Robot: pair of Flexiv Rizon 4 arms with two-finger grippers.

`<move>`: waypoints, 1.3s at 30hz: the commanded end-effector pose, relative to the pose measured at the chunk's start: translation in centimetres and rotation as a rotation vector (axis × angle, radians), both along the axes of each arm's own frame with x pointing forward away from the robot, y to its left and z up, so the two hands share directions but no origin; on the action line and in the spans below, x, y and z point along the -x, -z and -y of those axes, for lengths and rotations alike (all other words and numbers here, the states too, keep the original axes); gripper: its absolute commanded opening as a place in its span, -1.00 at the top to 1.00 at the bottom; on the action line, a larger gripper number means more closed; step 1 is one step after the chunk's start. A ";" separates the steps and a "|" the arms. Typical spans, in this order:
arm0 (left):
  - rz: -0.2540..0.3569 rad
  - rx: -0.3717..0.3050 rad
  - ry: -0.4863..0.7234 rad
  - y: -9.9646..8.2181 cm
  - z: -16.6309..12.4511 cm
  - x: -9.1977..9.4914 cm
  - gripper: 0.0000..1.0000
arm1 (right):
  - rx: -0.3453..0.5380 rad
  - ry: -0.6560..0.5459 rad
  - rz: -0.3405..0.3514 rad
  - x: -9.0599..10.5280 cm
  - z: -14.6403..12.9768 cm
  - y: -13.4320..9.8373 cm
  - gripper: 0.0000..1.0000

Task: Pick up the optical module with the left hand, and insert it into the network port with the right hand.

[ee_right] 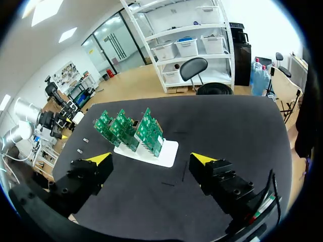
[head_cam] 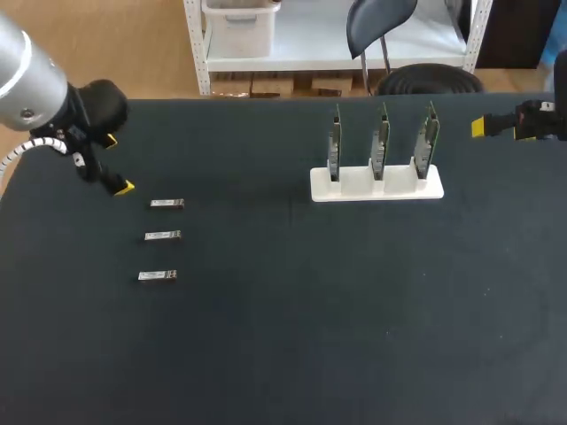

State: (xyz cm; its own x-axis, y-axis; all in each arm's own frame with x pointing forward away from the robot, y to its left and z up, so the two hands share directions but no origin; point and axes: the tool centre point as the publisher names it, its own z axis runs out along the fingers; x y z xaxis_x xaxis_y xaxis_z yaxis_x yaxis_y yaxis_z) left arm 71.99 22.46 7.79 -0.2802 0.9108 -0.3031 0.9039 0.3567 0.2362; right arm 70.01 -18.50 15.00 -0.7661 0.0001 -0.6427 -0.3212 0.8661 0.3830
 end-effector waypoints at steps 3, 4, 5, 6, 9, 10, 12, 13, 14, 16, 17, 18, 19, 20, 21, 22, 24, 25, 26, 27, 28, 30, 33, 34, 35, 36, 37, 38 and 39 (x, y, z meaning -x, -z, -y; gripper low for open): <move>-0.005 -0.536 0.817 1.3 1.1 -1.0 -1.00 | 0.000 0.000 0.000 0.0 0.0 0.0 -1.00; -0.016 -0.539 0.821 1.5 1.2 -0.9 -1.00 | 0.000 0.000 0.000 0.0 0.0 0.0 -1.00; -0.035 -0.532 0.820 1.9 1.4 -0.8 -1.00 | 0.000 0.000 0.000 0.0 0.0 0.0 -1.00; -0.051 -0.538 0.819 2.3 1.5 -0.8 -1.00 | 0.000 0.000 0.000 0.0 0.0 0.0 -1.00; -0.071 -0.564 0.810 3.2 1.8 -1.1 -1.00 | 0.000 0.000 0.000 0.0 0.0 0.0 -1.00; -0.085 -0.575 0.810 3.4 2.0 -1.2 -1.00 | 0.000 0.000 0.000 0.0 0.0 0.0 -1.00; -0.124 -0.599 0.803 3.8 2.3 -1.2 -1.00 | 0.000 0.000 0.000 0.0 0.0 0.0 -1.00; -0.142 -0.604 0.802 3.9 2.3 -1.2 -1.00 | 0.000 0.000 0.000 0.0 0.0 0.0 -1.00; -0.178 -0.608 0.775 4.1 2.5 -1.3 -1.00 | 0.000 0.000 0.000 0.0 0.0 0.0 -1.00; -0.197 -0.639 0.763 4.5 2.6 -1.6 -1.00 | 0.000 0.000 0.000 0.0 0.0 0.0 -1.00; -0.229 -0.633 0.732 4.6 2.7 -1.8 -1.00 | 0.000 0.000 0.000 0.0 0.0 0.0 -1.00; -0.231 -0.639 0.715 4.7 2.8 -2.1 -1.00 | 0.000 0.000 0.000 0.0 0.0 0.0 -1.00; -0.258 -0.635 0.663 4.6 2.9 -2.4 -1.00 | 0.000 0.000 0.000 0.0 0.0 0.0 -1.00; -0.285 -0.642 0.622 4.6 3.0 -2.6 -1.00 | 0.000 0.000 0.000 0.0 0.0 0.0 -1.00; -0.288 -0.654 0.611 4.6 3.0 -2.7 -1.00 | 0.000 0.000 0.000 0.0 0.0 0.0 -1.00; -0.289 -0.647 0.584 4.5 3.1 -2.9 -1.00 | 0.000 0.000 0.000 0.0 0.0 0.0 -1.00; -0.317 -0.620 0.511 4.5 3.4 -3.0 -1.00 | 0.000 0.000 0.000 0.0 0.0 0.0 -1.00; -0.329 -0.617 0.487 4.5 3.4 -3.0 -1.00 | 0.000 0.000 0.000 0.0 0.0 0.0 -1.00; -0.337 -0.603 0.458 4.5 3.4 -3.0 -1.00 | 0.000 0.000 0.000 0.0 0.0 0.0 -1.00; -0.351 -0.593 0.433 4.5 3.5 -3.0 -1.00 | 0.000 0.000 0.000 0.0 0.0 0.0 -1.00; -0.355 -0.590 0.414 4.6 3.5 -2.9 -1.00 | 0.000 0.000 0.000 0.0 0.0 0.0 -1.00; -0.381 -0.558 0.364 4.6 3.7 -2.7 -1.00 | 0.000 0.000 0.000 0.0 0.0 0.0 -1.00; -0.375 -0.560 0.316 4.8 3.9 -2.7 -1.00 | 0.000 0.000 0.000 0.0 0.0 0.0 -1.00; -0.375 -0.552 0.287 5.0 3.9 -2.7 -1.00 | 0.000 0.000 0.000 0.0 0.0 0.0 -1.00; -0.374 -0.545 0.278 5.0 3.9 -2.7 -1.00 | 0.000 0.000 0.000 0.0 0.0 0.0 -1.00; -0.338 -0.541 0.286 5.0 3.9 -2.8 -1.00 | 0.000 0.000 0.000 0.0 0.0 0.0 -1.00; -0.314 -0.538 0.281 5.1 3.8 -2.9 -1.00 | 0.000 0.000 0.000 0.0 0.0 0.0 -1.00; -0.287 -0.529 0.253 5.2 3.7 -3.2 -1.00 | 0.000 0.000 0.000 0.0 0.0 0.0 -1.00; -0.253 -0.516 0.235 5.4 3.6 -3.4 -1.00 | 0.000 0.000 0.000 0.0 0.0 0.0 -1.00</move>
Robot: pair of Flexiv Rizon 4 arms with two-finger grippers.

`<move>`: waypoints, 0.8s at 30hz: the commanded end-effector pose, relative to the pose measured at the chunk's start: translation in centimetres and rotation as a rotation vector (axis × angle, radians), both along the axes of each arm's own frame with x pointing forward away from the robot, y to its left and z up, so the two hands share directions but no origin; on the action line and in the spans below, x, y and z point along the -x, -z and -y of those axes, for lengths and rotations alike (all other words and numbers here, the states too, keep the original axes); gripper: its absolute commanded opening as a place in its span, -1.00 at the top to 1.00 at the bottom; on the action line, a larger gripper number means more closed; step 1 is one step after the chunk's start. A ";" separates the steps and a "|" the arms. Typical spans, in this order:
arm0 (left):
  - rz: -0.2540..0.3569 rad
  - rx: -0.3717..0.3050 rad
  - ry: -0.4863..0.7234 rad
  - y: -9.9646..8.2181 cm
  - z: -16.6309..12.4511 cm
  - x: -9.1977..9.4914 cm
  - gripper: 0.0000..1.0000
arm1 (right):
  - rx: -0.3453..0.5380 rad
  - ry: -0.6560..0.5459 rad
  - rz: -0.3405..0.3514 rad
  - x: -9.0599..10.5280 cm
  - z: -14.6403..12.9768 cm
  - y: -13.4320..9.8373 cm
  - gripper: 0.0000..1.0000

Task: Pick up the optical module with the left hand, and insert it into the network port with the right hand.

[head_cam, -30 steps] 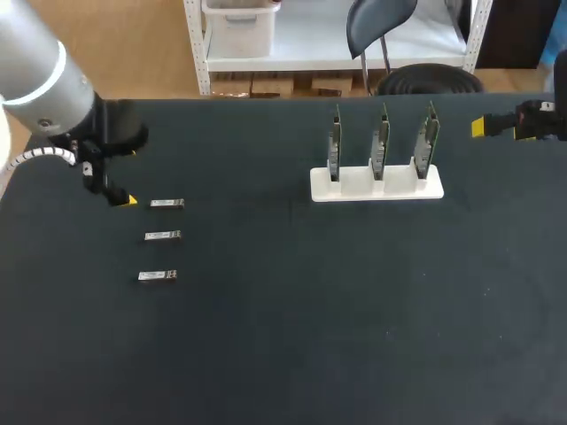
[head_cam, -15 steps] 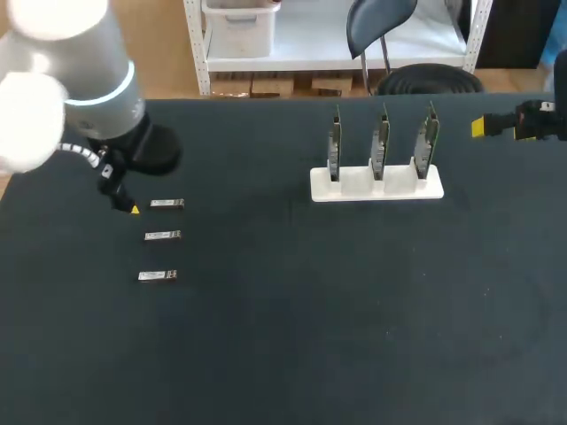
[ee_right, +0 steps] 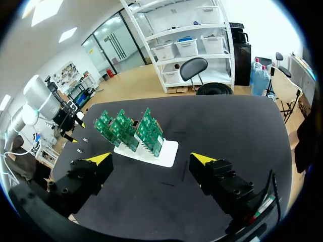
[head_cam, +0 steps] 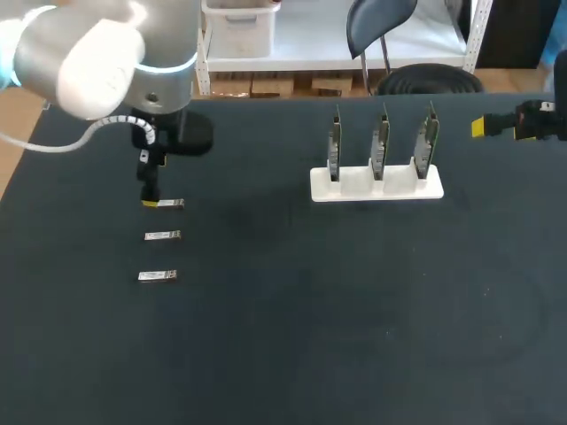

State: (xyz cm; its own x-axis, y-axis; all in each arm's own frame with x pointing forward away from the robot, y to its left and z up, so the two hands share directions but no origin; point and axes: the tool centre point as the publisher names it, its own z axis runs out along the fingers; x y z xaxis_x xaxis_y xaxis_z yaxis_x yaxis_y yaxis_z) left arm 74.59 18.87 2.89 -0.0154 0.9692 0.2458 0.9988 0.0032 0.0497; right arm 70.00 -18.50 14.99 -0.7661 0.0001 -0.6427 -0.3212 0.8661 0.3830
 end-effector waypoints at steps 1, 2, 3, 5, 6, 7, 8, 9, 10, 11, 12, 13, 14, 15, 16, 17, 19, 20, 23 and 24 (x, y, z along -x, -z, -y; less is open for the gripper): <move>0.047 0.018 -0.044 0.6 -0.1 -0.9 -1.00 | 0.000 0.000 0.000 0.0 0.0 0.0 -1.00; 0.062 0.030 -0.060 0.6 -0.2 -0.9 -1.00 | 0.000 0.000 0.000 0.0 0.0 0.0 -1.00; 0.075 0.034 -0.068 0.7 -0.3 -1.0 -1.00 | 0.000 0.000 0.000 0.0 0.0 0.0 -1.00; 0.077 0.054 -0.091 1.1 -0.6 -0.9 -1.00 | 0.000 0.000 0.000 0.0 0.0 0.0 -1.00; 0.077 0.064 -0.113 1.2 -0.7 -0.9 -1.00 | 0.000 0.000 0.000 0.0 0.0 0.0 -1.00; 0.074 0.068 -0.128 1.3 -0.8 -0.9 -1.00 | 0.000 0.000 0.000 0.0 0.0 0.0 -1.00; 0.071 0.063 -0.128 1.4 -1.0 -0.9 -1.00 | 0.000 0.000 0.000 0.0 0.0 0.0 -1.00; 0.067 0.057 -0.127 1.5 -1.1 -0.8 -1.00 | 0.000 0.000 0.000 0.0 0.0 0.0 -1.00; 0.058 0.055 -0.128 1.5 -1.1 -0.7 -1.00 | 0.000 0.000 0.000 0.0 0.0 0.0 -1.00; 0.044 0.054 -0.127 1.6 -1.2 -0.6 -1.00 | 0.000 0.000 0.000 0.0 0.0 0.0 -1.00; 0.027 0.056 -0.140 1.6 -1.2 -0.5 -1.00 | 0.000 0.000 0.000 0.0 0.0 0.0 -1.00; 0.016 0.054 -0.141 1.5 -1.1 -0.5 -1.00 | 0.000 0.000 0.000 0.0 0.0 0.0 -1.00; 0.003 0.050 -0.131 1.6 -1.1 -0.4 -1.00 | 0.000 0.000 0.000 0.0 0.0 0.0 -1.00; 0.004 0.049 -0.130 1.6 -1.1 -0.3 -1.00 | 0.000 0.000 0.000 0.0 0.0 0.0 -1.00; -0.008 0.052 -0.137 1.6 -1.1 -0.2 -1.00 | 0.000 0.000 0.000 0.0 0.0 0.0 -1.00; -0.031 0.067 -0.153 1.6 -1.0 -0.1 -1.00 | 0.000 0.000 0.000 0.0 0.0 0.0 -1.00; -0.037 0.072 -0.142 1.6 -0.9 0.0 -1.00 | 0.000 0.000 0.000 0.0 0.0 0.0 -1.00; -0.041 0.076 -0.146 1.6 -0.9 0.0 -1.00 | 0.000 0.000 0.000 0.0 0.0 0.0 -1.00; -0.060 0.087 -0.156 1.6 -0.7 0.1 -1.00 | 0.000 0.000 0.000 0.0 0.0 0.0 -1.00; -0.055 0.080 -0.147 1.7 -0.6 0.1 -1.00 | 0.000 0.000 0.000 0.0 0.0 0.0 -1.00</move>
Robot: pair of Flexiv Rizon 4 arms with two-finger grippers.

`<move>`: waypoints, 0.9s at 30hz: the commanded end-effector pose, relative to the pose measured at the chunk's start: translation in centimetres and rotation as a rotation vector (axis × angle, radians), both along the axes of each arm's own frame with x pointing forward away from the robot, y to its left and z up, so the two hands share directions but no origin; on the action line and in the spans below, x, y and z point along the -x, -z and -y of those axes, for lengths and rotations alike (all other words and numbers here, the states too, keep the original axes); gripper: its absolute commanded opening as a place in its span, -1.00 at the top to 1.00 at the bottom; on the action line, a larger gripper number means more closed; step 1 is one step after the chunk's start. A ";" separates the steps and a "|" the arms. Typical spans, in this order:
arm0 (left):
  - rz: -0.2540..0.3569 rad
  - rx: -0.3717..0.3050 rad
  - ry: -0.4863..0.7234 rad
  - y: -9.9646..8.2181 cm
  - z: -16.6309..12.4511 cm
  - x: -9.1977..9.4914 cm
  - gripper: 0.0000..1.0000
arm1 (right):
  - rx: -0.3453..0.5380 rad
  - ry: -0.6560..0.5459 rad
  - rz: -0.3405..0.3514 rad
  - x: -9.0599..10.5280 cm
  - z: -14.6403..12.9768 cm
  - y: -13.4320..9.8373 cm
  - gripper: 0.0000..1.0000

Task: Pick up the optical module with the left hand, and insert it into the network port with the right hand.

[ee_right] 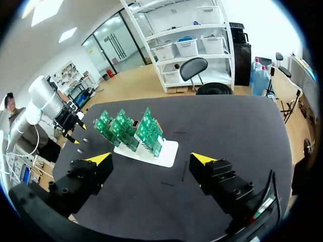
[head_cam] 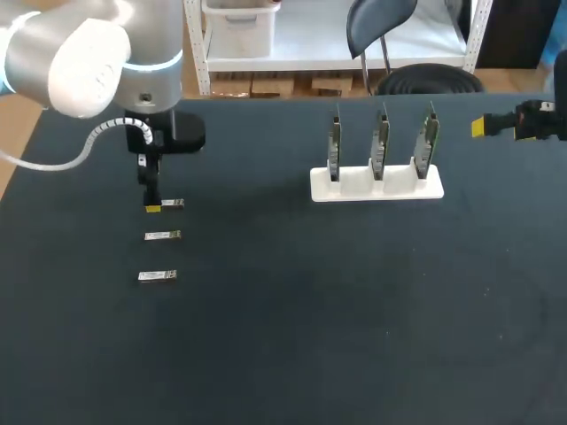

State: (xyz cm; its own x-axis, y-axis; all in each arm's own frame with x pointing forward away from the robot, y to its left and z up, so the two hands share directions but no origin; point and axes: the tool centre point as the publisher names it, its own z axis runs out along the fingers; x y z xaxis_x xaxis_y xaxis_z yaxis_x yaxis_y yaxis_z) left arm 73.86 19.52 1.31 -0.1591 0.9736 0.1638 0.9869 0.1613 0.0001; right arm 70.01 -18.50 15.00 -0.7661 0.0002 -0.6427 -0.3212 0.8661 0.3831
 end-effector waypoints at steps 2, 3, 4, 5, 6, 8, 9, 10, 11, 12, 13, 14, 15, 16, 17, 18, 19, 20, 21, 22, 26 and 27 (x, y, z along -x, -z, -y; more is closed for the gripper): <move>-0.018 0.001 0.003 0.2 0.0 -0.6 -1.00 | 0.000 0.000 0.000 0.0 0.0 0.0 -1.00; -0.018 0.001 0.004 0.3 0.1 -0.5 -1.00 | 0.000 0.000 0.000 0.0 0.0 0.0 -1.00; -0.018 -0.002 0.007 0.4 0.1 -0.5 -1.00 | 0.000 0.000 0.000 0.0 0.0 0.0 -1.00; -0.018 -0.007 0.012 0.5 0.1 -0.4 -1.00 | 0.000 0.000 0.000 0.0 0.0 0.0 -1.00; -0.021 -0.008 0.012 0.6 0.1 -0.3 -1.00 | 0.000 0.000 0.000 0.0 0.0 0.0 -1.00; -0.020 -0.003 -0.002 0.8 0.1 -0.2 -1.00 | 0.000 0.000 0.000 0.0 0.0 0.0 -1.00; -0.023 -0.002 -0.003 1.0 0.1 0.0 -1.00 | 0.000 0.000 0.000 0.0 0.0 0.0 -1.00; -0.026 -0.001 -0.005 1.2 0.2 0.1 -1.00 | 0.000 0.000 0.000 0.0 0.0 0.0 -1.00; -0.030 0.001 -0.009 1.3 0.2 0.3 -1.00 | 0.000 0.000 0.000 0.0 0.0 0.0 -1.00; -0.030 0.001 -0.009 1.4 0.2 0.5 -1.00 | 0.000 0.000 0.000 0.0 0.0 0.0 -1.00; -0.030 0.000 -0.009 1.5 0.1 0.6 -1.00 | 0.000 0.000 0.000 0.0 0.0 0.0 -1.00; -0.030 0.003 -0.011 1.6 0.1 0.6 -1.00 | 0.000 0.000 0.000 0.0 0.0 0.0 -1.00; -0.031 0.001 -0.011 1.7 0.1 0.7 -1.00 | 0.000 0.000 0.000 0.0 0.0 0.0 -1.00; -0.027 -0.006 -0.006 1.8 0.1 0.8 -1.00 | 0.000 0.000 0.000 0.0 0.0 0.0 -1.00; -0.027 -0.006 -0.006 1.9 0.1 0.8 -1.00 | 0.000 0.000 0.000 0.0 0.0 0.0 -1.00; -0.030 -0.005 -0.009 1.9 0.0 0.8 -1.00 | 0.000 0.000 0.000 0.0 0.0 0.0 -1.00; -0.030 -0.005 -0.010 2.0 0.0 0.8 -1.00 | 0.000 0.000 0.000 0.0 0.0 0.0 -1.00; -0.030 -0.006 -0.010 2.1 0.0 0.9 -1.00 | 0.000 0.000 0.000 0.0 0.0 0.0 -1.00; -0.032 -0.007 -0.012 2.2 -0.1 0.9 -1.00 | 0.000 0.000 0.000 0.0 0.0 0.0 -1.00; -0.043 -0.005 -0.019 2.3 -0.1 0.9 -1.00 | 0.000 0.000 0.000 0.0 0.0 0.0 -1.00; -0.041 -0.004 -0.018 2.7 -0.1 1.1 -1.00 | 0.000 0.000 0.000 0.0 0.0 0.0 -1.00; -0.040 -0.004 -0.019 2.8 -0.1 1.1 -1.00 | 0.000 0.000 0.000 0.0 0.0 0.0 -1.00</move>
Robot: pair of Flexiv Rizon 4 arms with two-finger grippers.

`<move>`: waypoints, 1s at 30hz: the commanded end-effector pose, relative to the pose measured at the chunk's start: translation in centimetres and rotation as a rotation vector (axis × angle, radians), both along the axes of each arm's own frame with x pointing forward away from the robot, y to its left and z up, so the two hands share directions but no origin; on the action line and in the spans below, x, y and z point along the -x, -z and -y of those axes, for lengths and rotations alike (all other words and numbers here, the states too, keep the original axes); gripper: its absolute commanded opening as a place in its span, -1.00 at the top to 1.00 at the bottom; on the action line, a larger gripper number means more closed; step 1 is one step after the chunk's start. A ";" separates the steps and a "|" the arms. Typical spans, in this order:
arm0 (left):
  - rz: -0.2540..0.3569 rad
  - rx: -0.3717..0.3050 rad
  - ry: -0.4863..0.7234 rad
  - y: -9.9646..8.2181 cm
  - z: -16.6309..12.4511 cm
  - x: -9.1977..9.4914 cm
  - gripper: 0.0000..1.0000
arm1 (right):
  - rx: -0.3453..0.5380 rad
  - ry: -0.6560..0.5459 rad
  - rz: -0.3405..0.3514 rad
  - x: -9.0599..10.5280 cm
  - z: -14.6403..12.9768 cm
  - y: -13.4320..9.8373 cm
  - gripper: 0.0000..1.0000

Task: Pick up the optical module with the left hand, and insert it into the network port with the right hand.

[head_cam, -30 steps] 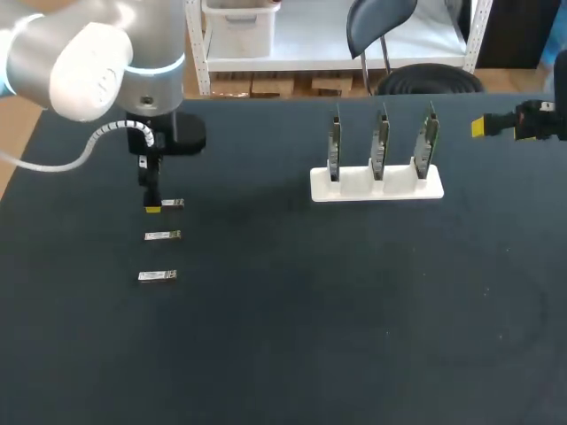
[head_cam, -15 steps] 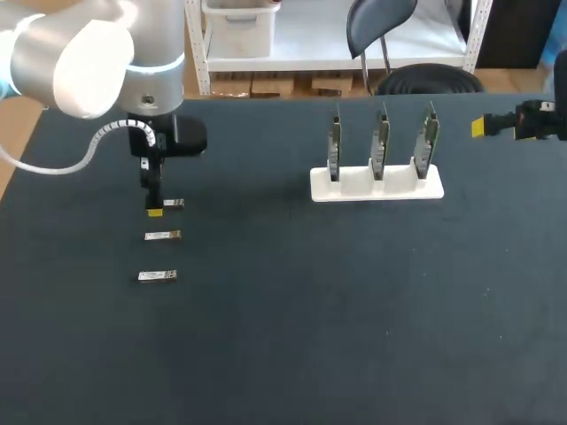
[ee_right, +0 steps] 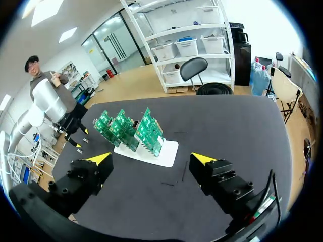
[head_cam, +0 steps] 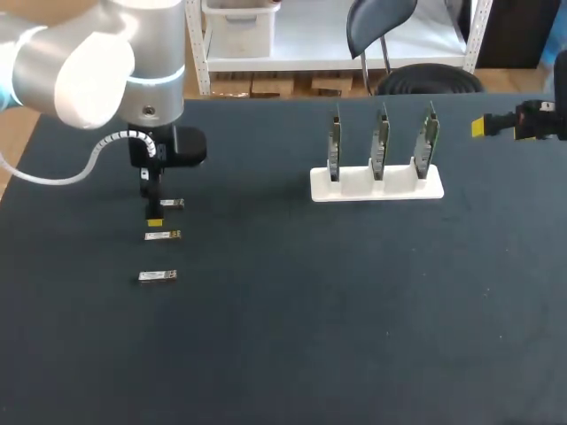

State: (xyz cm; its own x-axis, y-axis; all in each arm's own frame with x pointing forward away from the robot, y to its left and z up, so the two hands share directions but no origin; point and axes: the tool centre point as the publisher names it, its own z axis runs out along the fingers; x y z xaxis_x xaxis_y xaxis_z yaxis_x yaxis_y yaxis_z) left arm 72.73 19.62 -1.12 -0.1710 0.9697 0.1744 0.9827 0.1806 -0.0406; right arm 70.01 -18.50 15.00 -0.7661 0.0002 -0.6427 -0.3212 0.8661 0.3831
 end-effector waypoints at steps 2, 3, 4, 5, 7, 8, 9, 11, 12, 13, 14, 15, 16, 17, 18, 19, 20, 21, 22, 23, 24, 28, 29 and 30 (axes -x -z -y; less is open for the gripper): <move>0.000 0.005 -0.003 0.5 0.1 0.0 -0.40 | 0.000 0.000 0.000 0.0 0.0 0.0 -1.00; 0.005 0.007 -0.003 0.5 0.1 0.0 0.12 | 0.000 0.000 0.000 0.0 0.0 0.0 -1.00; 0.006 0.007 -0.002 0.6 0.1 0.0 0.42 | 0.000 0.000 0.000 0.0 0.0 0.0 -1.00; 0.008 0.007 0.000 0.6 0.2 0.1 1.00 | 0.000 0.000 0.000 0.0 0.0 0.0 -1.00; 0.014 0.010 0.000 0.7 0.2 0.1 1.00 | 0.000 0.000 0.000 0.0 0.0 0.0 -1.00; 0.019 0.014 -0.002 0.7 0.3 0.1 1.00 | 0.000 0.000 0.000 0.0 0.0 0.0 -1.00; 0.029 0.015 -0.004 0.7 0.3 0.1 1.00 | 0.000 0.000 0.000 0.0 0.0 0.0 -1.00; 0.030 0.017 -0.005 0.7 0.4 0.1 1.00 | 0.000 0.000 0.000 0.0 0.0 0.0 -1.00; 0.035 0.021 -0.008 0.7 0.4 0.1 1.00 | 0.000 0.000 0.000 0.0 0.0 0.0 -1.00; 0.037 0.023 -0.010 0.8 0.4 0.1 1.00 | 0.000 0.000 0.000 0.0 0.0 0.0 -1.00; 0.038 0.024 -0.011 0.8 0.4 0.1 1.00 | 0.000 0.000 0.000 0.0 0.0 0.0 -1.00; 0.042 0.024 -0.010 0.8 0.4 0.1 1.00 | 0.000 0.000 0.000 0.0 0.0 0.0 -1.00; 0.043 0.024 -0.010 0.8 0.4 0.1 1.00 | 0.000 0.000 0.000 0.0 0.0 0.0 -1.00; 0.045 0.027 -0.012 0.8 0.4 0.1 1.00 | 0.000 0.000 0.000 0.0 0.0 0.0 -1.00; 0.051 0.028 -0.013 0.8 0.4 0.1 1.00 | 0.000 0.000 0.000 0.0 0.0 0.0 -1.00; 0.053 0.029 -0.015 0.8 0.4 0.1 1.00 | 0.000 0.000 0.000 0.0 0.0 0.0 -1.00; 0.053 0.031 -0.017 0.8 0.4 0.1 1.00 | 0.000 0.000 0.000 0.0 0.0 0.0 -1.00; 0.056 0.032 -0.018 0.8 0.4 0.1 1.00 | 0.000 0.000 0.000 0.0 0.0 0.0 -1.00; 0.061 0.033 -0.020 0.8 0.4 0.2 1.00 | 0.000 0.000 0.000 0.0 0.0 0.0 -1.00; 0.064 0.035 -0.022 0.8 0.4 0.2 1.00 | 0.000 0.000 0.000 0.0 0.0 0.0 -1.00; 0.071 0.046 -0.033 0.7 0.4 0.3 1.00 | 0.000 0.000 0.000 0.0 0.0 0.0 -1.00; 0.105 0.112 -0.107 -0.4 0.6 -0.2 1.00 | 0.000 0.000 0.000 0.0 0.0 0.0 -1.00; 0.117 0.147 -0.135 -1.0 0.7 -0.4 1.00 | 0.000 0.000 0.000 0.0 0.0 0.0 -1.00; 0.142 0.189 -0.181 -1.7 0.9 -0.7 1.00 | 0.000 0.000 0.000 0.0 0.0 0.0 -1.00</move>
